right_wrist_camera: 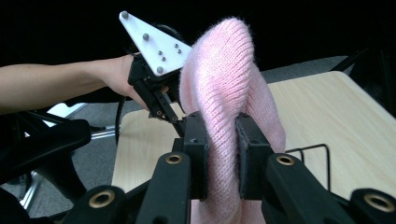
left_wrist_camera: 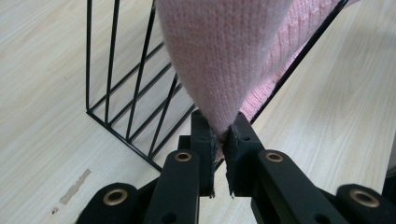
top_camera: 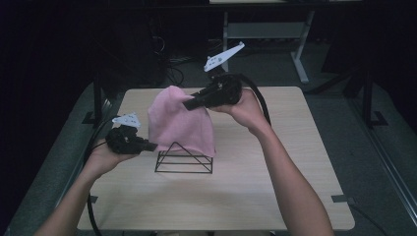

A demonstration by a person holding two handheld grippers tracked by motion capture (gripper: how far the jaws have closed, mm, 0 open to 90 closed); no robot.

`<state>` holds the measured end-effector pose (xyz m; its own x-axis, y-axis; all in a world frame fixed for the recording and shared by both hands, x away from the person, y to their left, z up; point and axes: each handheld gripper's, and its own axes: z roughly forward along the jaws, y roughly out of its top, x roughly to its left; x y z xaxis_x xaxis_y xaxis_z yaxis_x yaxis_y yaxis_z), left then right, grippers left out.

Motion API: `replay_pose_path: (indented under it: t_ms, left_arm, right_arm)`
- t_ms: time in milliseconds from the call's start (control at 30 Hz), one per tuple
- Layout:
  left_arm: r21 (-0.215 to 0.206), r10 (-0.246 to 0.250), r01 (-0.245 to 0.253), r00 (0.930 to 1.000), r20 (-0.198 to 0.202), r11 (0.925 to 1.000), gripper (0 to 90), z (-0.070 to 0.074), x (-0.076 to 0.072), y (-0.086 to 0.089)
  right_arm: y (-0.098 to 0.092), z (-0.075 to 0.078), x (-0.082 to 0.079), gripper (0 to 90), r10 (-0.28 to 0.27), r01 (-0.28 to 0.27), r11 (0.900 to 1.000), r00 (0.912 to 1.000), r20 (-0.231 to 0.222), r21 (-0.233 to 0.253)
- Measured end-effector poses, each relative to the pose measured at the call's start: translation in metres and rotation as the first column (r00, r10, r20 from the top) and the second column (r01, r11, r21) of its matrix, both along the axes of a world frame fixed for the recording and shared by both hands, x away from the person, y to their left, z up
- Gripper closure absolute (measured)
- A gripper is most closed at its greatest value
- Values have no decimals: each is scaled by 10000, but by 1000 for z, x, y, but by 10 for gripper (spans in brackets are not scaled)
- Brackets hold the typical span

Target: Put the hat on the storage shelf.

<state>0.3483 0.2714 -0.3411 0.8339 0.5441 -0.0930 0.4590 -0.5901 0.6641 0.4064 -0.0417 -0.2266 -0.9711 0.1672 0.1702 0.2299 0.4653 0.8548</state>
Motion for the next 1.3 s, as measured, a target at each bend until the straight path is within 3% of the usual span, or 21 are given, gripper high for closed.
replay_pose_path:
  t_ms: [933,1133,1300]
  left_arm:
    - [995,113,-87,9996,-254,9950,832,-45,-3,0]
    - [1031,181,-139,9990,-397,9946,833,-54,-2,3]
    - [1417,153,-91,9990,-430,9899,833,-60,-3,2]
  right_arm:
    - [0,-61,-4,756,531,-528,9986,9934,-1021,57]
    - [3,-69,-5,747,598,-622,9979,9908,-1212,-160]
    - [5,-77,-6,735,708,-760,9964,9895,-1261,-368]
